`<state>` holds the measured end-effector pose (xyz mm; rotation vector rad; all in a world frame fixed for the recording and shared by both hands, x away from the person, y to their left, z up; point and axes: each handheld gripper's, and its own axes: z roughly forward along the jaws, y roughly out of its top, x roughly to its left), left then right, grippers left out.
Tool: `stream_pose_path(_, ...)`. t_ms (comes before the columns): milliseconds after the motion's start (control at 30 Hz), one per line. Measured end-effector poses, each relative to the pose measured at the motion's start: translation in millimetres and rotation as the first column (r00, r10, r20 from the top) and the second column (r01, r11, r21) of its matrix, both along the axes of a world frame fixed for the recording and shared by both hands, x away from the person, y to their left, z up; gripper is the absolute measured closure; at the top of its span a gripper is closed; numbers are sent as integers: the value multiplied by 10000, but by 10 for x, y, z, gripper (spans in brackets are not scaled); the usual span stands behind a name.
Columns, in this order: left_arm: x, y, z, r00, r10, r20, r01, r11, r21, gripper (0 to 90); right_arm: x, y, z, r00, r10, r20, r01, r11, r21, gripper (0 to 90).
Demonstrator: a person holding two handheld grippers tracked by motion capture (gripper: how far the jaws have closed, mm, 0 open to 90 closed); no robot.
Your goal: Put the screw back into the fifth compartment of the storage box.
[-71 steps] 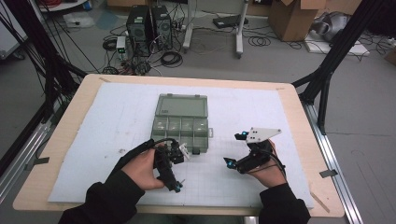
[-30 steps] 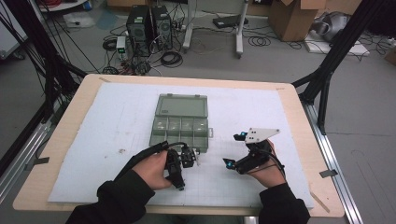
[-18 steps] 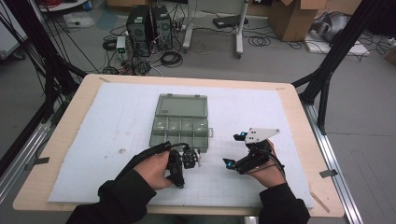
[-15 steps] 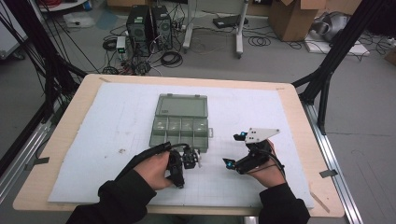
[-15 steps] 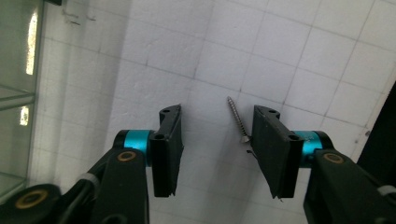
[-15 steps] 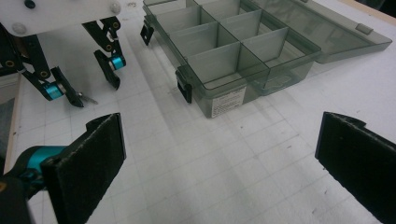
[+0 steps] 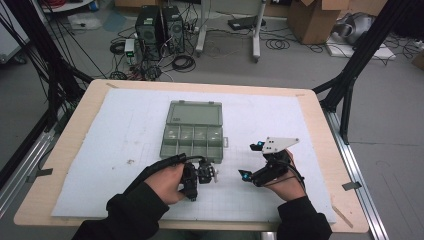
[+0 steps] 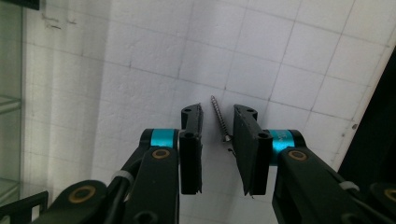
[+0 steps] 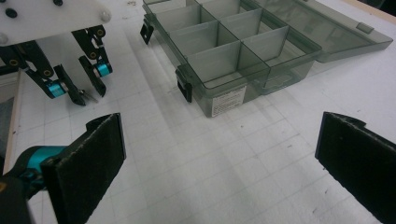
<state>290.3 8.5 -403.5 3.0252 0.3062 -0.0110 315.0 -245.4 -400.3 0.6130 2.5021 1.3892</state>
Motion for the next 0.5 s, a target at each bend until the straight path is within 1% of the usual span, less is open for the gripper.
stream_pose_path(67,-4,-12,-2,10000,-29,19,29,10000,58,770,-3,-2,2,10000,-5,-24,5,10000,12,4)
stream_pose_path(200,4,-24,-3,9998,-139,-135,141,9999,95,842,-4,-4,5,10000,-6,12,6,10000,35,4)
stream_pose_path(267,2,-31,-4,9997,-217,-104,219,9997,135,847,-4,-5,6,10000,-3,15,3,10000,28,4)
stream_pose_path(400,-1,-27,-4,9992,-396,-89,397,9992,77,849,-4,-6,6,10000,-26,10,26,10000,38,4)
stream_pose_path(500,-27,-19,6,9979,-642,115,642,9979,27,850,-1,-9,5,10000,-20,18,20,10000,44,4)
